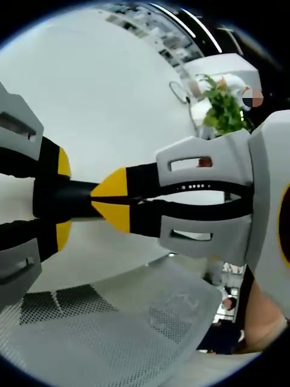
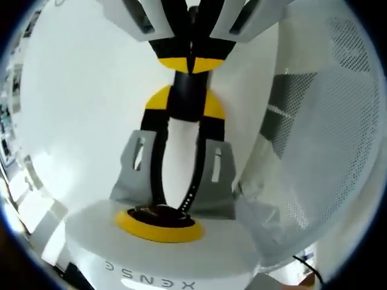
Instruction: Press the specified remote control buttons in sequence, fully releasing each button before pressing the next.
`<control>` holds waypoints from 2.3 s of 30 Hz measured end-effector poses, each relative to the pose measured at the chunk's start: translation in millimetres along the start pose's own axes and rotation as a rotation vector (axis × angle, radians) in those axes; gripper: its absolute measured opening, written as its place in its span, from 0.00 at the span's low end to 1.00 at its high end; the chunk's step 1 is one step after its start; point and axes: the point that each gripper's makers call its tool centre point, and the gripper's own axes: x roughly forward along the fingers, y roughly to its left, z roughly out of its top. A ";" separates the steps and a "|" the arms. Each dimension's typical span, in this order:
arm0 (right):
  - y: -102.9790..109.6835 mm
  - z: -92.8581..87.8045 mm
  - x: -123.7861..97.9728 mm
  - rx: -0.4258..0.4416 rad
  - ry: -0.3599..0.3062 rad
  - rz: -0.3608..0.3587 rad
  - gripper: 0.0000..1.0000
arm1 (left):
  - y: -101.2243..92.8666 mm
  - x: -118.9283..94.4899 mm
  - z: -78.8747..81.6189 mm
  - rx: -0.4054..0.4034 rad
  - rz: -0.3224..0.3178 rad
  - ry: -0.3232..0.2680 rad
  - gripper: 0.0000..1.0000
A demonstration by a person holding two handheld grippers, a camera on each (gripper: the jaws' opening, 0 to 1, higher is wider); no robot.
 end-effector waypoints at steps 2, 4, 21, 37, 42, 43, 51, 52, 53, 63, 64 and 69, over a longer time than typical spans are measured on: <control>0.2 0.3 1.3 -0.002 0.003 0.002 0.00 | 2.2 -0.5 -0.9 -0.001 0.001 -0.001 0.23; 0.2 -0.4 2.9 -0.004 0.007 0.004 0.00 | 2.2 -0.4 -1.0 -0.001 0.001 -0.002 0.23; -1.2 -4.5 5.2 0.006 0.020 0.013 0.00 | 1.6 -0.1 -0.4 0.000 -0.001 -0.007 0.23; -1.1 -3.5 4.6 0.014 0.015 -0.002 0.00 | 1.3 -0.2 -0.2 0.002 0.004 -0.003 0.23; 0.0 -3.1 4.2 0.005 0.012 -0.009 0.00 | 0.5 -0.5 0.9 0.002 0.002 0.000 0.24; 0.0 -2.9 4.1 0.002 0.010 -0.012 0.00 | 2.4 -0.8 0.1 0.002 0.002 0.000 0.24; -6.1 -8.6 0.6 0.046 -0.003 -0.034 0.10 | 2.0 0.3 -0.5 0.003 0.003 0.004 0.24; -6.0 -9.2 -0.1 0.044 -0.003 -0.032 0.10 | 0.9 0.5 -0.1 0.003 0.003 0.004 0.24; -5.4 -10.5 -1.0 0.043 0.000 -0.031 0.10 | 1.8 0.4 -0.4 0.004 0.003 0.004 0.24; -3.6 -4.6 -9.8 0.061 -0.038 -0.025 0.15 | 1.6 1.0 -0.6 0.006 -0.001 0.010 0.23; -3.5 -4.0 -10.5 0.062 -0.042 -0.025 0.16 | 0.4 1.1 -0.1 0.007 -0.001 0.010 0.23; -3.0 -3.0 -13.4 0.069 -0.053 -0.025 0.19 | 1.7 0.7 -0.2 0.009 -0.001 0.014 0.23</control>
